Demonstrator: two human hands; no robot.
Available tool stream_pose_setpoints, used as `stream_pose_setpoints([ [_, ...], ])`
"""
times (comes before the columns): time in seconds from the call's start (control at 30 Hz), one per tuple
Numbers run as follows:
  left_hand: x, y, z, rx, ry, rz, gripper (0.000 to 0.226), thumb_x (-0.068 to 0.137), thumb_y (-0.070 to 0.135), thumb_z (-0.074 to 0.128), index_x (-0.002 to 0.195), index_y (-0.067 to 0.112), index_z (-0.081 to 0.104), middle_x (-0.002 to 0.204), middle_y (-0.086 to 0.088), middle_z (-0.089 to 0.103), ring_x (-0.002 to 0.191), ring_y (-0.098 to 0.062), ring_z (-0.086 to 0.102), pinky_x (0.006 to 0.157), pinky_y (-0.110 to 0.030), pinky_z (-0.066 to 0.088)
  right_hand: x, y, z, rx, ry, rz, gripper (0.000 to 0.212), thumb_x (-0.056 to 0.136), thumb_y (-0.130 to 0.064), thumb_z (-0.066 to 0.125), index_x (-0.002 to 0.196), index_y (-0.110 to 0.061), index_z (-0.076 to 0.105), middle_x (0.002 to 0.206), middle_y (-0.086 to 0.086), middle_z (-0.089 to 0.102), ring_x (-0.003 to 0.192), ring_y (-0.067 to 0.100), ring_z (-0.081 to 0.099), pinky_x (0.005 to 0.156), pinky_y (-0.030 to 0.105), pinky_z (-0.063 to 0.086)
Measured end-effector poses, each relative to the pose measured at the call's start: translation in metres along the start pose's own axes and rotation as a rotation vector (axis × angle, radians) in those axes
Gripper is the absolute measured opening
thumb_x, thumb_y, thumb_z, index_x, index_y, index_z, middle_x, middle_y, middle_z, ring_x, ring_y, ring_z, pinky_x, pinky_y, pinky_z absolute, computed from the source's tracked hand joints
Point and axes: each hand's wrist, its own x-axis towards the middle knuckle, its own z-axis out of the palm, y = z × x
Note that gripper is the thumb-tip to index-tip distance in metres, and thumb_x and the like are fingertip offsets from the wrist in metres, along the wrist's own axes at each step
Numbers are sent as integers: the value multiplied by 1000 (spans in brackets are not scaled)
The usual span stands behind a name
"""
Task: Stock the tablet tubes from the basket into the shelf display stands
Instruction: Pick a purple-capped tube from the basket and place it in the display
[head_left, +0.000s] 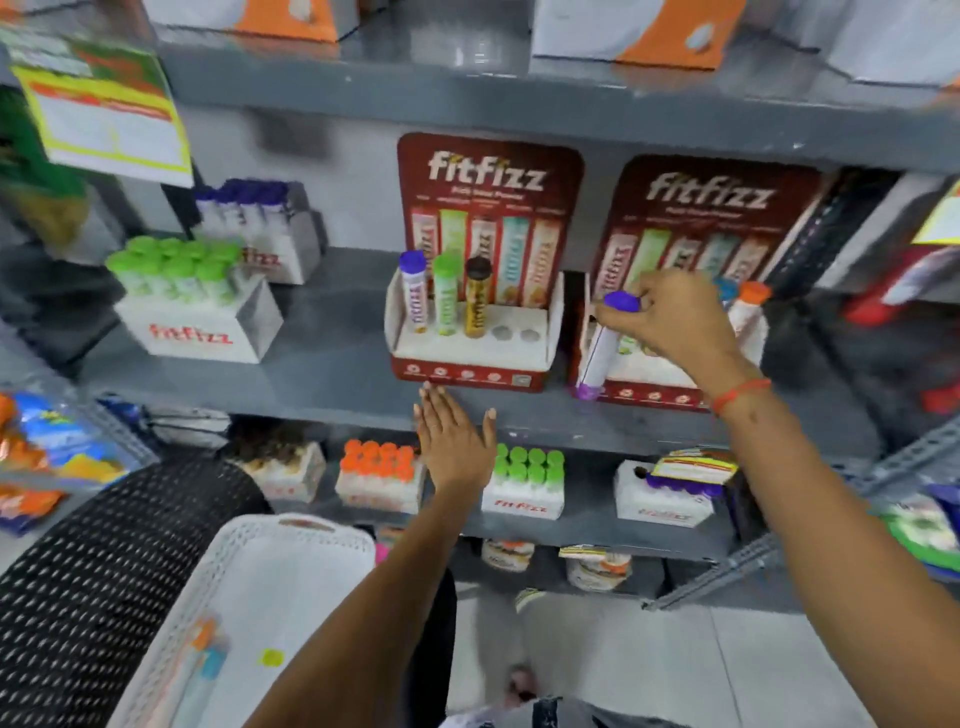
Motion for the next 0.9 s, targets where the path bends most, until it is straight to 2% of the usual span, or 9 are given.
stream_pose_setpoints([
  [0.07, -3, -11, 4, 15, -3, -19, 83, 95, 56, 24, 144, -8, 5, 155, -27, 8, 145, -34, 6, 119, -42, -2, 18, 0, -5, -53, 0, 8, 52, 73, -41, 73, 44, -13, 40, 42, 9, 40, 54, 27, 45, 54, 32, 32],
  [0.17, -2, -20, 4, 37, 1, 22, 86, 94, 59, 22, 145, -7, 5, 155, -27, 9, 145, -34, 8, 119, -43, 0, 43, 0, -13, -144, -53, 29, 50, 76, -38, 70, 47, -9, 42, 45, 13, 38, 53, 26, 43, 51, 29, 26],
  [0.23, -3, -20, 2, 37, 10, 62, 87, 92, 62, 20, 145, -7, 9, 154, -27, 12, 144, -36, 12, 119, -42, 1, 55, 4, -16, -149, -112, 75, 49, 78, -39, 68, 47, -9, 44, 42, 11, 39, 53, 26, 45, 51, 27, 28],
  [0.33, -2, -28, -3, 70, 28, 121, 88, 89, 63, 13, 144, -6, 17, 151, -28, 22, 142, -37, 20, 117, -41, 1, 67, 0, -16, -124, -269, 141, 38, 83, -39, 62, 75, -2, 65, 65, 19, 66, 59, 25, 57, 58, 24, 40],
  [0.43, -2, -40, -5, 130, 35, 182, 88, 89, 64, 1, 146, -1, 21, 152, -23, 26, 143, -35, 20, 116, -40, 1, 73, -6, -14, -76, -442, 191, 35, 87, -27, 57, 112, -2, 60, 77, 13, 67, 56, 22, 60, 59, 28, 50],
  [0.53, -2, -45, -4, 127, 23, 206, 91, 87, 65, -8, 147, 2, 19, 154, -21, 24, 144, -34, 17, 116, -39, 2, 75, -11, -14, -113, -570, 202, 17, 90, -16, 53, 105, -11, 57, 90, 8, 61, 56, 18, 60, 50, 25, 50],
  [0.67, -2, -45, -4, 115, 9, 202, 90, 86, 65, -10, 148, 4, 15, 155, -19, 20, 144, -33, 15, 116, -39, 2, 76, -14, -9, -161, -570, 192, 25, 89, -5, 53, 112, -9, 60, 110, 11, 61, 78, 23, 67, 49, 21, 46],
  [0.77, -2, -46, -5, 111, 4, 206, 88, 88, 65, -8, 147, 4, 17, 154, -20, 21, 144, -33, 16, 116, -40, 3, 76, -13, -5, -140, -532, 179, 21, 89, -11, 57, 107, -6, 65, 114, 12, 66, 90, 26, 69, 68, 27, 54],
  [0.9, -2, -47, -4, 119, -4, 206, 88, 87, 65, -9, 148, 5, 13, 156, -18, 18, 145, -31, 12, 116, -38, 0, 76, -7, 0, -114, -400, 133, 21, 89, -11, 58, 106, -7, 68, 121, 13, 66, 108, 30, 61, 92, 33, 48],
])
